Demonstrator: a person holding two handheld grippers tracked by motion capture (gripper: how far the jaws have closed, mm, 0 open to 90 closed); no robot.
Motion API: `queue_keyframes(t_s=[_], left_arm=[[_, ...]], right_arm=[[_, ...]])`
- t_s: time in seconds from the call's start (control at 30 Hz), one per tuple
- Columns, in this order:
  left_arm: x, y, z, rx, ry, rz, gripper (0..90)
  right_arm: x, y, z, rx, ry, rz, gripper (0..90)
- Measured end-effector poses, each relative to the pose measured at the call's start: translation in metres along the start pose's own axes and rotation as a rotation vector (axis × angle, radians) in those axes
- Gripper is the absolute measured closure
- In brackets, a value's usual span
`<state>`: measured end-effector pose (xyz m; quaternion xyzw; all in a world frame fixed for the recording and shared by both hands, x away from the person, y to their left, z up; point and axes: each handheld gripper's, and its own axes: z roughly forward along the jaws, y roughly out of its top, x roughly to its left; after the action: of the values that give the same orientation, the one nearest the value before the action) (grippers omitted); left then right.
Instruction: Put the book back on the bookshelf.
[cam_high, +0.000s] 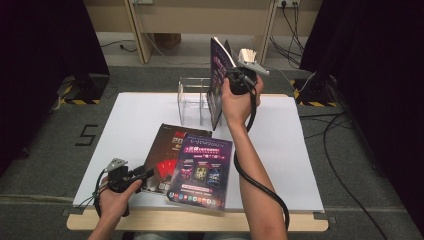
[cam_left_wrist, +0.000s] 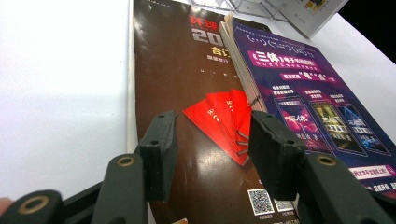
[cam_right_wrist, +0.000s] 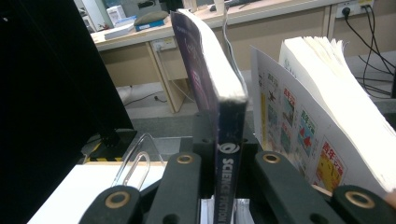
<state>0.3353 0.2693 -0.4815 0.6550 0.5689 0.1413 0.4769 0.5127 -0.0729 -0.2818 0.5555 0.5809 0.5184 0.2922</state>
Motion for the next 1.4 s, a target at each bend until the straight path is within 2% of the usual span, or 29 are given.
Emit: queue_keyframes(t_s=[0.97,1.4], left_arm=[[0.002,0.000,0.000,0.000,0.001,-0.003,51.3],[0.002,0.000,0.000,0.000,-0.001,-0.004,51.4]], right_arm=[[0.000,0.004,0.019,0.002,-0.017,0.005,84.5],[-0.002,0.001,0.030,0.015,-0.032,0.008,84.5]])
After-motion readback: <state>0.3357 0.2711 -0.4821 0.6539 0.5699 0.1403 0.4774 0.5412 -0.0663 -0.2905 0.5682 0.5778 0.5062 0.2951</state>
